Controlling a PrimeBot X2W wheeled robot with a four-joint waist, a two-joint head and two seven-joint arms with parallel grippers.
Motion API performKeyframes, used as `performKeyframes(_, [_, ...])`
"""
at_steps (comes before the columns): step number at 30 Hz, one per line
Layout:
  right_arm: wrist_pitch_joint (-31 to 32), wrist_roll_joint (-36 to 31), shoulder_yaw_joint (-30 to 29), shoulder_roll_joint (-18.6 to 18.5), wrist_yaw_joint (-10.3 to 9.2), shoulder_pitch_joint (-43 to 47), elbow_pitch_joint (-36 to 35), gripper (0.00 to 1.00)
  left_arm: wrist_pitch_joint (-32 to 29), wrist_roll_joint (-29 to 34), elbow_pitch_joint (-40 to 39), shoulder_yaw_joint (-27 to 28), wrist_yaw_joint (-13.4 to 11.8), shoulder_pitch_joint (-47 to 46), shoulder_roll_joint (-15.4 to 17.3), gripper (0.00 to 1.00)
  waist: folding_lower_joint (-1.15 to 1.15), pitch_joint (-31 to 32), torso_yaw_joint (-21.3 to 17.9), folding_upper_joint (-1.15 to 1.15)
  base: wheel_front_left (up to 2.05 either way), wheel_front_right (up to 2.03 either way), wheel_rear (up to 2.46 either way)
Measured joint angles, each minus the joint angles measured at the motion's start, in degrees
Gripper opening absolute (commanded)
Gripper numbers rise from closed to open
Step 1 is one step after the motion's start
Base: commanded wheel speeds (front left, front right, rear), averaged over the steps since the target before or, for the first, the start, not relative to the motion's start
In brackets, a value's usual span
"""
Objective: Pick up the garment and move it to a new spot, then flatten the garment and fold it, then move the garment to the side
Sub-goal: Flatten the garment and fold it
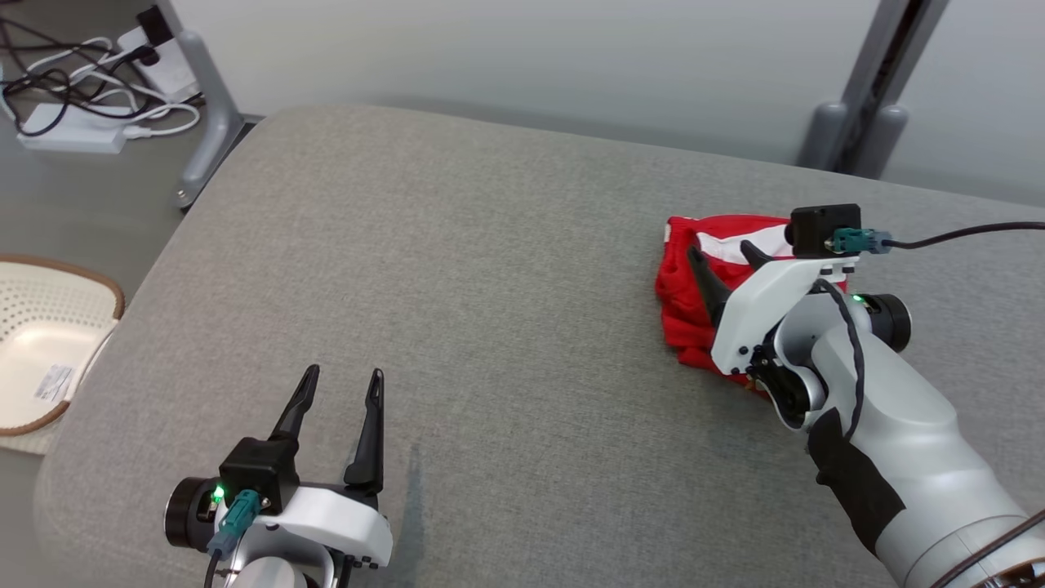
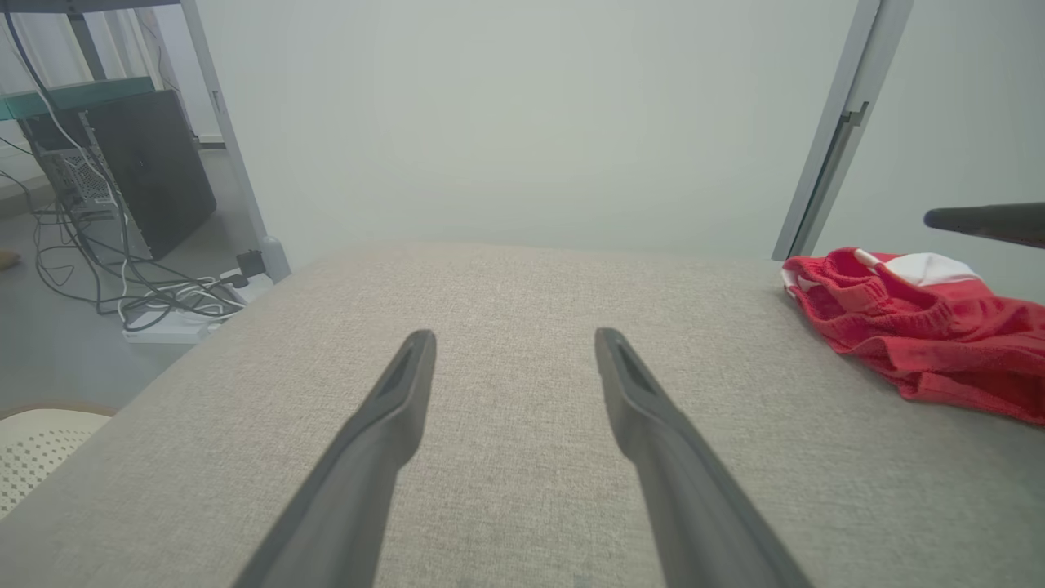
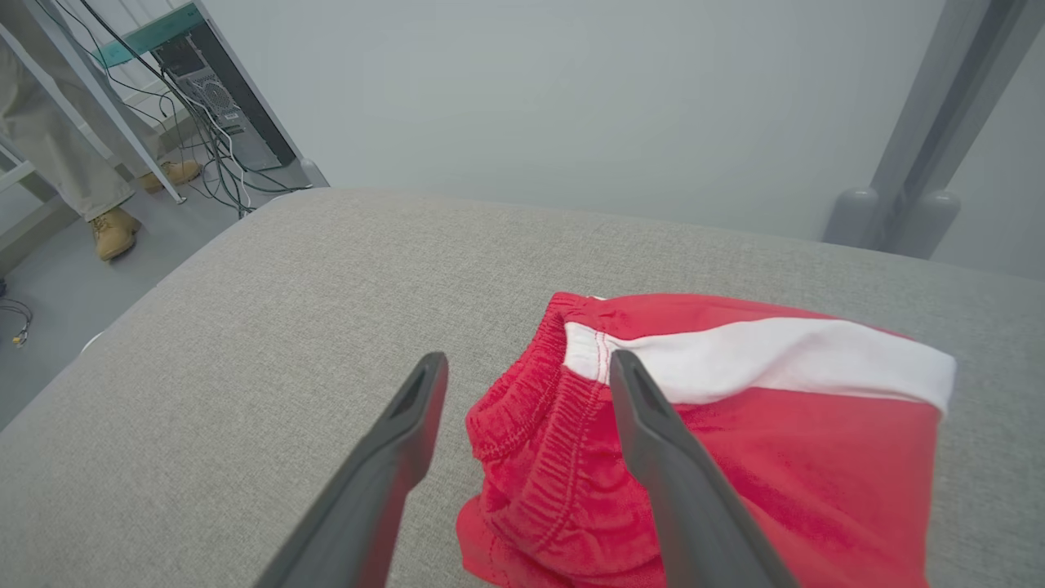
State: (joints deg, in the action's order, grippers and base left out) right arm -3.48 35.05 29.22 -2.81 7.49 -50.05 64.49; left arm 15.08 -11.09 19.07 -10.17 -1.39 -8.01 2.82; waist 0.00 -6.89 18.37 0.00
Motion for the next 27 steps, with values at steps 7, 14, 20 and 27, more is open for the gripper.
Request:
performKeyframes(7, [-3.23,-1.4,4.33,-2.13,0.01,-0.03,-5.1,1.0,0.0,0.63,-0.59,1.24,0.32,0.78,0.01,1.0,0.0,1.89,-3.24,0.0,0.0,0.0,0.0])
performKeyframes(14, [-9.94,-6.89,4.47,-7.31,0.01,-0.09,-7.89,1.0,0.0,0.74,-2.74,2.12,0.34,1.04,-0.01,1.0,0.0,3.19,-6.45,0.0,0.0,0.0,0.0])
performKeyframes(20, [-11.46,-15.77,-4.85,-11.05,0.0,5.01,-16.51,1.0,0.0,-0.04,-4.36,2.57,-0.21,1.18,-0.01,1.0,0.0,3.76,-8.48,0.0,0.0,0.0,0.0])
performKeyframes(27, [-11.51,-26.1,-19.73,-7.97,0.0,19.96,-33.25,1.0,0.0,0.49,-6.44,3.63,-0.25,1.75,0.0,1.0,0.0,3.49,-10.23,0.0,0.0,0.0,0.0])
